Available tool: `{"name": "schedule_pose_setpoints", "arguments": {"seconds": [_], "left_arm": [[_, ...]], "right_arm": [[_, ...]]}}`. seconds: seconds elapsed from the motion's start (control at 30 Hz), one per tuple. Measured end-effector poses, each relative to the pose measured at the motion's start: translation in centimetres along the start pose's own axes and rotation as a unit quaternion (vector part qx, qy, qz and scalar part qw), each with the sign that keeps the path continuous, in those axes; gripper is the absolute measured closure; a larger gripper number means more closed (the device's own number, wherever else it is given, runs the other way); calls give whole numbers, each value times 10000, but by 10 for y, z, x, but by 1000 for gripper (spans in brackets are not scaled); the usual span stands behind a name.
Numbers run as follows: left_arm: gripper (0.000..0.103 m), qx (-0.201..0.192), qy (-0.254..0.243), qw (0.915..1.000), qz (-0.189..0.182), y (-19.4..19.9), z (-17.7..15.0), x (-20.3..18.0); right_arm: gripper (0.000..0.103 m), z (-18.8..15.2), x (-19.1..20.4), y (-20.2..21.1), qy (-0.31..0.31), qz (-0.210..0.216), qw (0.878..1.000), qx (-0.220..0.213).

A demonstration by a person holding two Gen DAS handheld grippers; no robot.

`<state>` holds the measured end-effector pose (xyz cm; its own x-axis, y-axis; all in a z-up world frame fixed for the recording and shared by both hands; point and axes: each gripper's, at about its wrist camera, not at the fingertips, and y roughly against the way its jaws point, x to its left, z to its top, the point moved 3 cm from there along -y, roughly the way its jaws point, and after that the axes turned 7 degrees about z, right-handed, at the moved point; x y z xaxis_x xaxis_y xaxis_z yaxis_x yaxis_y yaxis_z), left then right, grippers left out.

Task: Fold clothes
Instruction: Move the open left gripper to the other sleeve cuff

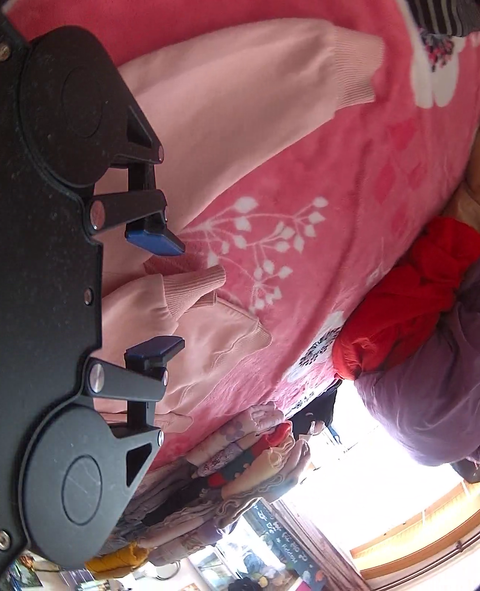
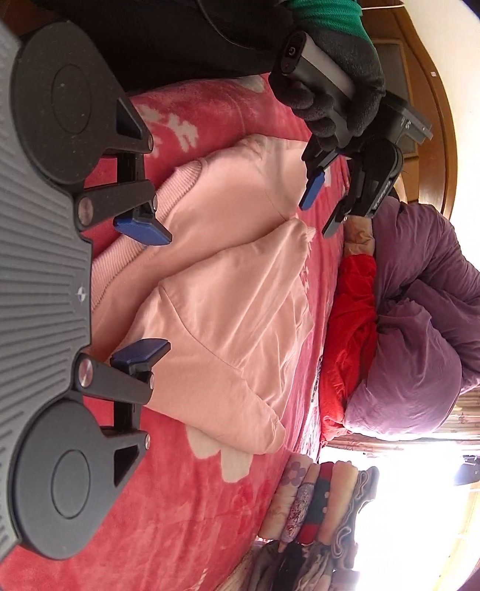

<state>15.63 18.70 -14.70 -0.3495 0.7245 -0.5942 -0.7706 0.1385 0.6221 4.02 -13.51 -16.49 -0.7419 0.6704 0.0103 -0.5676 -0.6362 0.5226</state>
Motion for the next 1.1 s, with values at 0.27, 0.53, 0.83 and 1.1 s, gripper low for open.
{"name": "schedule_pose_setpoints", "arguments": {"seconds": [0.27,0.53,0.83,1.1], "left_arm": [[62,12,-474,9988,105,-21,13,-4],[62,686,-2278,9713,-2,-33,52,-33],[69,1666,-3956,9030,212,-63,53,-56],[99,1619,-3886,9070,107,-69,47,-62]], "right_arm": [[45,-5,-6,-2,-78,-55,10000,10],[45,2,-5,3,-11,-93,9998,-188],[45,34,13,-21,161,312,9984,-445],[43,74,27,-79,236,695,9961,-489]]}}
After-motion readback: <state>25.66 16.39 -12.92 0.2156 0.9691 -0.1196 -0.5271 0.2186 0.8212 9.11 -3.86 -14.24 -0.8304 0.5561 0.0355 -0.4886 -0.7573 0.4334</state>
